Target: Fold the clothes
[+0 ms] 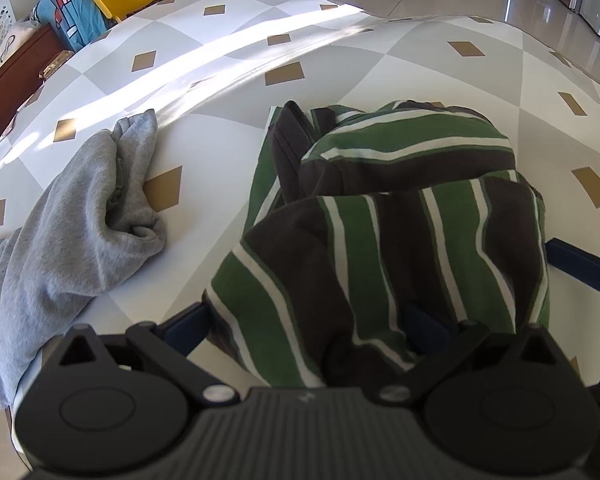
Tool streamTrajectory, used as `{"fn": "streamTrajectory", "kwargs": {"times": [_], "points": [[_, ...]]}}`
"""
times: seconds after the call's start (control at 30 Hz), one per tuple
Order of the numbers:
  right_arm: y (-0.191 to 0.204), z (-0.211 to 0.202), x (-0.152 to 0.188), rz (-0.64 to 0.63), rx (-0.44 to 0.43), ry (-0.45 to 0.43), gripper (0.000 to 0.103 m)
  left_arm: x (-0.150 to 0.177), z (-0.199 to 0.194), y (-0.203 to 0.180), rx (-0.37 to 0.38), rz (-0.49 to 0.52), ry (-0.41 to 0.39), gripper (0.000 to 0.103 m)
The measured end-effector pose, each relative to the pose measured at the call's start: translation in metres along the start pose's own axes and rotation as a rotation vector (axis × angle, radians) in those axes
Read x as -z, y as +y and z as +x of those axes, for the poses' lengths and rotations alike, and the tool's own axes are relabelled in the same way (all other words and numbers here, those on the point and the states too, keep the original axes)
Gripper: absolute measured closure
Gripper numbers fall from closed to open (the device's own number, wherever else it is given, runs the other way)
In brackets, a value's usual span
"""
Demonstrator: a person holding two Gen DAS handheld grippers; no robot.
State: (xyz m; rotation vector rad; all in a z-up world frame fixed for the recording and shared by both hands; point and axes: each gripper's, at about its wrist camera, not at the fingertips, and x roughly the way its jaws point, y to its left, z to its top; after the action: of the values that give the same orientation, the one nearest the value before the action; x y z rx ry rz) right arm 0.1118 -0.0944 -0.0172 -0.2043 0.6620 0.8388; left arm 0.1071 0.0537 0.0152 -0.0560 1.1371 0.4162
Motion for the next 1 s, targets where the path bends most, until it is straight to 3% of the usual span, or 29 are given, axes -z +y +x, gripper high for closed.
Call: {"fn": "streamTrajectory", "kwargs": {"times": [1.0], "points": [[0.0003,0.0004,0.0001,-0.001,0.001,0.0,0.0,0.0005,-0.0002,0.0013,0.007,-0.002,0.002,0.0]]}}
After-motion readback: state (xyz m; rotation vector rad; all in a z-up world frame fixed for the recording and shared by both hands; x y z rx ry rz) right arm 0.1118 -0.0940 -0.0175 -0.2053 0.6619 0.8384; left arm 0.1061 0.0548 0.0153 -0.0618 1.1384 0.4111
